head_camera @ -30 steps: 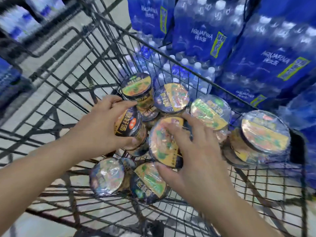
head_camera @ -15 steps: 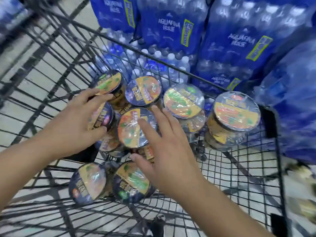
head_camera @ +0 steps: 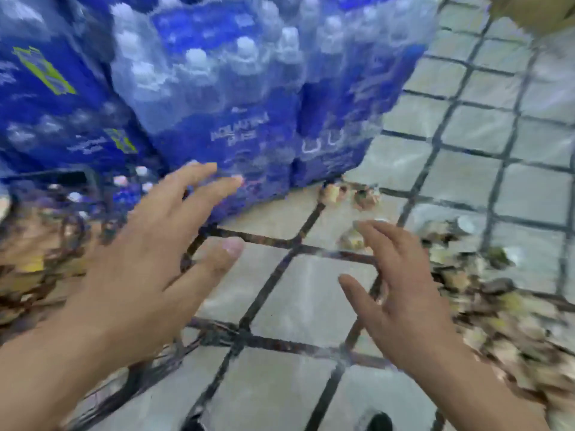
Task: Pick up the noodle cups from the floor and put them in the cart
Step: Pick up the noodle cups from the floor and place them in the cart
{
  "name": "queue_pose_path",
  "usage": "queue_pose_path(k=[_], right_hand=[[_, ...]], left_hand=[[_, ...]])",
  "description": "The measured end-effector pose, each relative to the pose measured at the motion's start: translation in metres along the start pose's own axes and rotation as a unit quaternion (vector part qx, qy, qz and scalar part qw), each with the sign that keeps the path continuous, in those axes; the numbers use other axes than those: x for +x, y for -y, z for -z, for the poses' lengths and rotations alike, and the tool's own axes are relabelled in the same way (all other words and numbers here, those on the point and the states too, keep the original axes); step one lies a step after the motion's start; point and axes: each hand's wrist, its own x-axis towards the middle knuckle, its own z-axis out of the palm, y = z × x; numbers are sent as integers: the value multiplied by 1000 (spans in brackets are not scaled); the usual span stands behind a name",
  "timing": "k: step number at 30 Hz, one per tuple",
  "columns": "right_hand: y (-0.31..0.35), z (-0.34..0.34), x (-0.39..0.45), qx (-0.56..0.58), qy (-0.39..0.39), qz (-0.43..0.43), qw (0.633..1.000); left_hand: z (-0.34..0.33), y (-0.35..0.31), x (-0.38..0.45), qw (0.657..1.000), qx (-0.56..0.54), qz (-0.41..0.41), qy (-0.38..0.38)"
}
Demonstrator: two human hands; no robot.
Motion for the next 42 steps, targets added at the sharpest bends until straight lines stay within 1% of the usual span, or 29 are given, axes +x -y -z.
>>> queue_pose_path(k=[2,3,6,8,12,15,18,22,27,30,32,35,37,40,42], right_hand=[[-78,32,-33,-35,19,-65,997],[-113,49,-50,-45,34,-93,994],[-206,95,-96,-68,79,-172,980],[-260,118,-120,-70,100,-221,968],[-342,140,-138,-57,111,-288,949],[-386,126,-126,-38,110,-311,943],[-431,95,-89,-15,115,-346,931],[-489,34,-14,-19,143,-376,915],[-560,-73,95,-61,226,-383,894],[-603,-144,141,-23,238,-439,866],[-633,-188,155,-8,226,-493,841],[-667,-238,153,33,185,-563,805],[-681,-258,148,65,152,-583,795],[-696,-266,143,98,77,-603,788],[-700,-266,138,127,56,-609,781]], left_hand=[[-67,-34,30,997,43,-8,62],[-103,-62,49,994,57,-6,94],[-210,-118,86,988,80,-22,132],[-268,-147,104,981,98,-16,165],[-352,-183,128,962,144,5,232],[-391,-184,152,950,167,19,262],[-426,-167,186,940,193,27,280],[-482,-121,238,924,202,57,319],[-561,-48,312,919,186,60,343],[-609,1,348,910,194,78,357],[-644,36,368,903,209,89,365],[-697,76,391,898,216,93,372],[-728,91,402,897,217,97,374],[-768,101,413,895,217,95,377],[-786,106,414,894,212,100,381]])
